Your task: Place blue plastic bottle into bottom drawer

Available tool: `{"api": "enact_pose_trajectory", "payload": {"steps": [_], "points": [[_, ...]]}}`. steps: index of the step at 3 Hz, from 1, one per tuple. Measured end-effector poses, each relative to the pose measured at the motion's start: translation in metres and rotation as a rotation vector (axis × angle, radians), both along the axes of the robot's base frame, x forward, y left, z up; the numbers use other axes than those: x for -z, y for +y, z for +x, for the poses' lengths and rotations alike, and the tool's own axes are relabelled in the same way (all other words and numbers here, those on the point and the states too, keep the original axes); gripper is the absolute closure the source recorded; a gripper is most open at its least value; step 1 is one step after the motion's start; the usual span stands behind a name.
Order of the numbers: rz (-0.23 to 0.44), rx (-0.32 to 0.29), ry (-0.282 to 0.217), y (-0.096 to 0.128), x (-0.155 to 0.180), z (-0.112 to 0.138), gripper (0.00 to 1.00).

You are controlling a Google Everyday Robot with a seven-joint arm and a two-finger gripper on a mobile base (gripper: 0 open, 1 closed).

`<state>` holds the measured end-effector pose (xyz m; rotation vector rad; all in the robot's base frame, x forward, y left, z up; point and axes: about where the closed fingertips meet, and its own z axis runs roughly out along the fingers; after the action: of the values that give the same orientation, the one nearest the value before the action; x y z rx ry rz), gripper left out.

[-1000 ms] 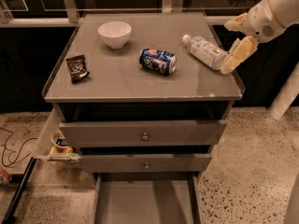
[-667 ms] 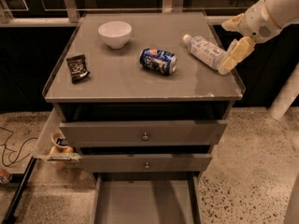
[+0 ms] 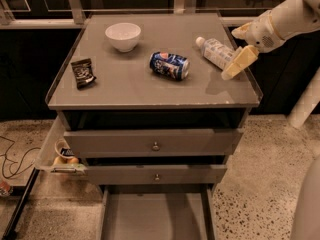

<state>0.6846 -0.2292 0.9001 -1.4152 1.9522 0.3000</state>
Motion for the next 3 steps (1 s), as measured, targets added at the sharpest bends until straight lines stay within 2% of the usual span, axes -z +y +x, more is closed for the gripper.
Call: {"api": "enact_pose_trajectory", "payload": {"steps": [1,2,3], "points": [[0.088,0.053,0.004,-0.003,0.011,0.022,0.00],[0.137,0.112,0.007,-0.009,0.019,0.039,0.00],[0.143,0.165,0.001,-0.017,0.022,0.048,0.00]]}}
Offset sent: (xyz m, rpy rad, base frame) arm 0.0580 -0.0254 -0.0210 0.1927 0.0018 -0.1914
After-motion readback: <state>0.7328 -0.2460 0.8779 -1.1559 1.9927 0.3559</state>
